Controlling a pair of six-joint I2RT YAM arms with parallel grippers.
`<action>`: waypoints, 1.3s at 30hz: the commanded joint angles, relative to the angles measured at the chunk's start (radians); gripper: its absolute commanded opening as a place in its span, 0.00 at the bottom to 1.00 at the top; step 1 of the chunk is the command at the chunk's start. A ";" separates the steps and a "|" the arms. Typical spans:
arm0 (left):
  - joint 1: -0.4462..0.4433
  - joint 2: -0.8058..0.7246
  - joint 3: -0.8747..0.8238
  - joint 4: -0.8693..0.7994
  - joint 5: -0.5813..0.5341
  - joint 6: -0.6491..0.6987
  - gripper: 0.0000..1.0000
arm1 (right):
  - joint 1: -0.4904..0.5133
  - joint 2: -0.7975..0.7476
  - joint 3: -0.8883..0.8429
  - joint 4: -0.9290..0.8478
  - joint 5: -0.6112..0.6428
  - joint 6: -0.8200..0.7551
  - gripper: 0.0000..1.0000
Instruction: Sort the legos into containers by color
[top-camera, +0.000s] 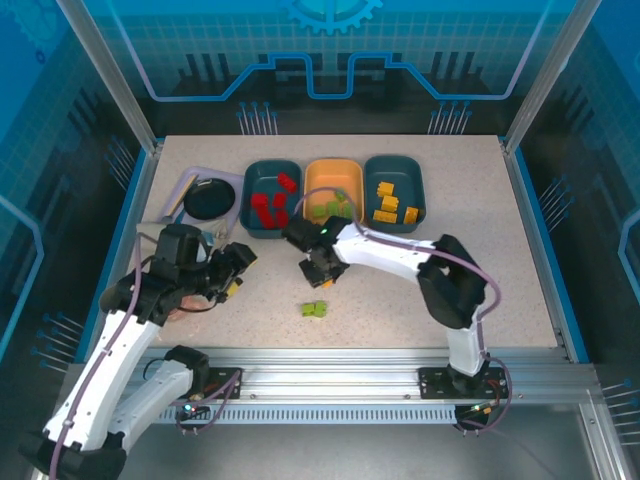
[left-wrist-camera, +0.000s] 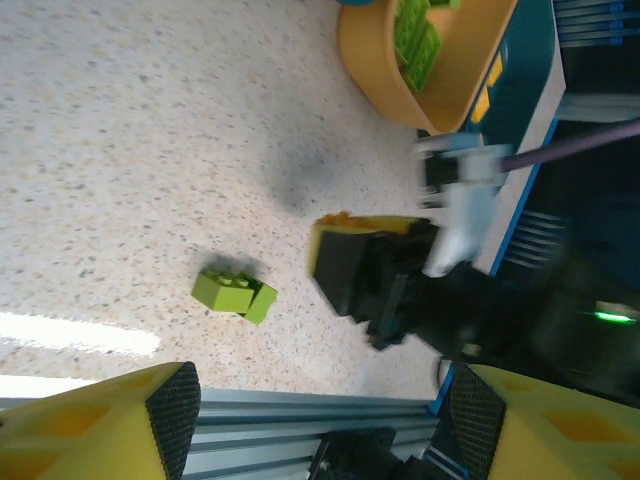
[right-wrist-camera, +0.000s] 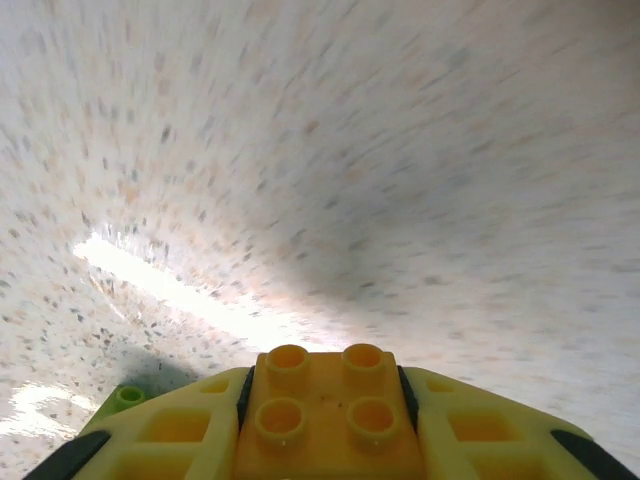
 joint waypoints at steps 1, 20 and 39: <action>-0.050 0.081 0.025 0.139 0.070 0.042 0.71 | -0.103 -0.117 0.016 -0.031 0.088 0.007 0.33; -0.210 0.789 0.570 0.399 0.113 0.142 0.70 | -0.610 0.280 0.484 -0.022 0.185 -0.111 0.32; -0.216 0.931 0.688 0.375 0.124 0.156 0.70 | -0.691 0.595 0.810 -0.154 0.141 -0.112 0.45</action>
